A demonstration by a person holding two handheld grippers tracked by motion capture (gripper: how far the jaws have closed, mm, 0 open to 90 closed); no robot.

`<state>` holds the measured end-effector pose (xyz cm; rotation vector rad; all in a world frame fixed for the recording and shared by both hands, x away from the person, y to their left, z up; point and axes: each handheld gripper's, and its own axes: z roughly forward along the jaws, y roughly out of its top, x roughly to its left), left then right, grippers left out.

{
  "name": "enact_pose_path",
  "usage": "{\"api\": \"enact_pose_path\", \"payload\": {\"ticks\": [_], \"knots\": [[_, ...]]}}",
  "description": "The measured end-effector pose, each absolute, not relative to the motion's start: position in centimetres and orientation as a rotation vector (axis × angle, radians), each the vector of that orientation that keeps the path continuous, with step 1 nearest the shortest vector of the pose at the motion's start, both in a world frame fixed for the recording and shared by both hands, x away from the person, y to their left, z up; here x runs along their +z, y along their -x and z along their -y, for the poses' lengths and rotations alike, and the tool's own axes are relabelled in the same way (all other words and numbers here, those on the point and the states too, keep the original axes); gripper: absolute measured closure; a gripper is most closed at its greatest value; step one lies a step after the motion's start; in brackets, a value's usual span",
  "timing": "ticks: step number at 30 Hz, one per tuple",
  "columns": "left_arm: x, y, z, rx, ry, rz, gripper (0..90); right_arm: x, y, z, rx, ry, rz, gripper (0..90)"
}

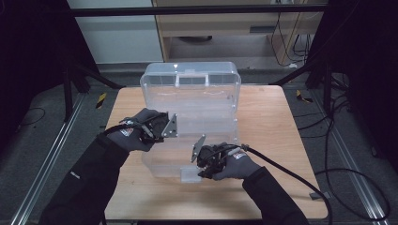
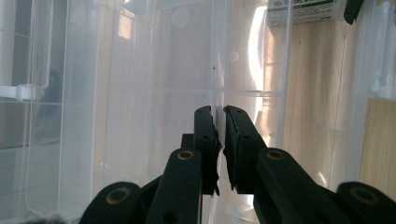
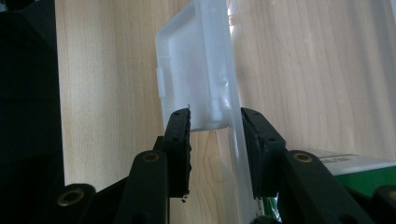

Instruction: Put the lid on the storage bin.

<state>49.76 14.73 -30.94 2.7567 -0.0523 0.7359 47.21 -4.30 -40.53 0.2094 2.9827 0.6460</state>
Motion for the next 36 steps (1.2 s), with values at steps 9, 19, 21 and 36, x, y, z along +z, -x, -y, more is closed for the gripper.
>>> {"api": "enact_pose_path", "payload": {"ticks": [9, 19, 21, 36], "knots": [[-31.1, -49.8, -14.8, 0.731, -2.746, 0.044, 82.2, -39.1, -46.9, 6.8, 0.872, -0.288, -2.891, 62.6], [-31.0, -49.8, -14.7, 0.724, -2.759, 0.038, 81.7, -38.0, -46.4, 11.4, 1.045, -0.422, -2.768, 63.4], [-31.0, -49.8, -14.7, 0.721, -2.760, 0.037, 81.7, -37.9, -46.4, 11.9, 1.056, -0.426, -2.756, 64.1], [-31.1, -49.7, -14.7, 0.710, -2.752, 0.032, 81.5, -37.4, -46.1, 14.1, 1.146, -0.500, -2.690, 80.3]]}}
